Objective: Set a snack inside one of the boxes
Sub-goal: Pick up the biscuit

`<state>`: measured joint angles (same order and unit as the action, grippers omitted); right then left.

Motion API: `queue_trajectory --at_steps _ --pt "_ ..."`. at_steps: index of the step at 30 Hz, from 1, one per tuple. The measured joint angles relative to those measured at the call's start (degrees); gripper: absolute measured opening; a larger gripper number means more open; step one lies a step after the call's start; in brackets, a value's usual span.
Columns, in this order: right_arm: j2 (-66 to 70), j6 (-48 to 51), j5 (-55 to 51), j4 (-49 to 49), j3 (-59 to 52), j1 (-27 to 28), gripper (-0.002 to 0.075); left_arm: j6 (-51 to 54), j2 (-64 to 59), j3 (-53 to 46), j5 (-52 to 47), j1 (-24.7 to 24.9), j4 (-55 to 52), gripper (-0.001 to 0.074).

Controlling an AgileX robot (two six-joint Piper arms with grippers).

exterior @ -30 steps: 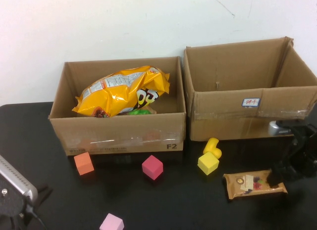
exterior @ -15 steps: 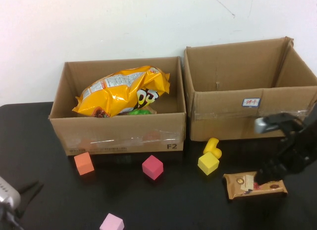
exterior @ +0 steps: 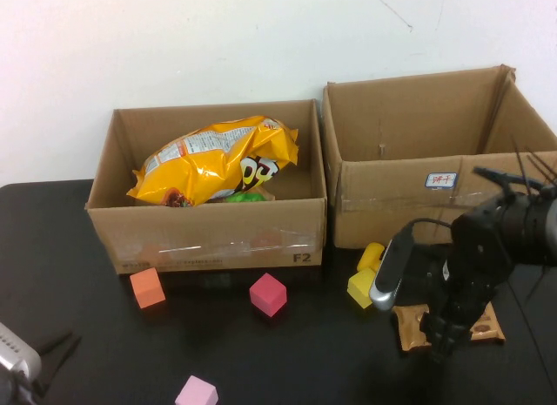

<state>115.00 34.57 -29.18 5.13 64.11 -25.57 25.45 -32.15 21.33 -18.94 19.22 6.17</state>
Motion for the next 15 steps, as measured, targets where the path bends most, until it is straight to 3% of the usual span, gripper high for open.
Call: queue_trajectory --at_steps 7,15 --pt "0.00 -16.45 3.25 19.33 0.00 -1.20 0.0393 -0.41 0.00 -2.25 4.59 0.00 0.64 -0.0001" --pt "0.00 -26.90 2.23 23.03 0.00 -1.20 0.0423 -1.17 0.00 -2.25 5.69 0.00 1.93 -0.0001"
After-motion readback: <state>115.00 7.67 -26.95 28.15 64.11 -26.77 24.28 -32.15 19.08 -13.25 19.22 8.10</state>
